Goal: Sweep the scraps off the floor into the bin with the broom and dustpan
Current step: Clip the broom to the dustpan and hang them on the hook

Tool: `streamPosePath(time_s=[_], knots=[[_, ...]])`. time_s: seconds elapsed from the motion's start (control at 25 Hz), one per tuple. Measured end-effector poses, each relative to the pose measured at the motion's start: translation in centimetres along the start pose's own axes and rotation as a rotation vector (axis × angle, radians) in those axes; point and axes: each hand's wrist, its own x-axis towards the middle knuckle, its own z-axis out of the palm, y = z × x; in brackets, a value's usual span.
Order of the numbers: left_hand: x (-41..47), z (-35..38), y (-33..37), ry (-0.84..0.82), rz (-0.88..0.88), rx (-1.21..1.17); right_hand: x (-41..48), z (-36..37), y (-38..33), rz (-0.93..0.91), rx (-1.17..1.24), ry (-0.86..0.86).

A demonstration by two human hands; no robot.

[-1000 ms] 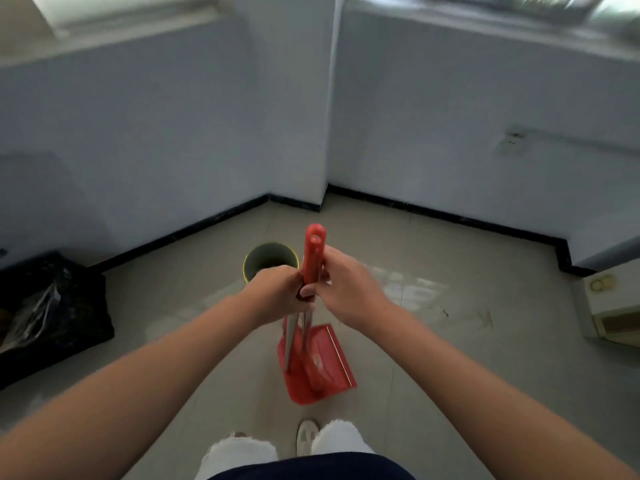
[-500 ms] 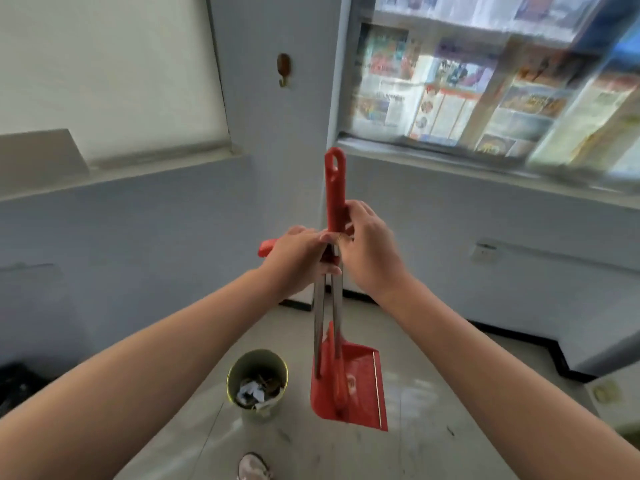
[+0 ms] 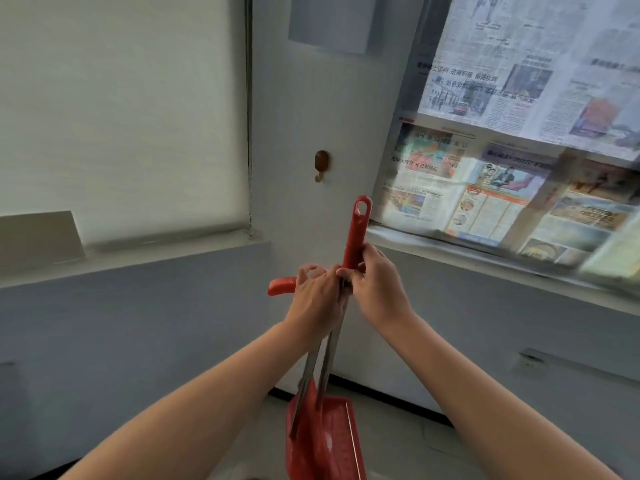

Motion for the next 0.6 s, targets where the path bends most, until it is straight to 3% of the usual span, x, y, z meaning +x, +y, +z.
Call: streamPosePath(time_s=[0.12, 0.6], knots=[[3.7, 1.2, -1.9, 0.058, -0.213, -0.278, 4.5, 2.4, 1.1, 0.032, 0.026, -0.001], [18.1, 7.9, -11.9, 0.088, -0.577, -0.395, 22.0, 10.9, 8.5, 0.112, 0.187, -0.264]])
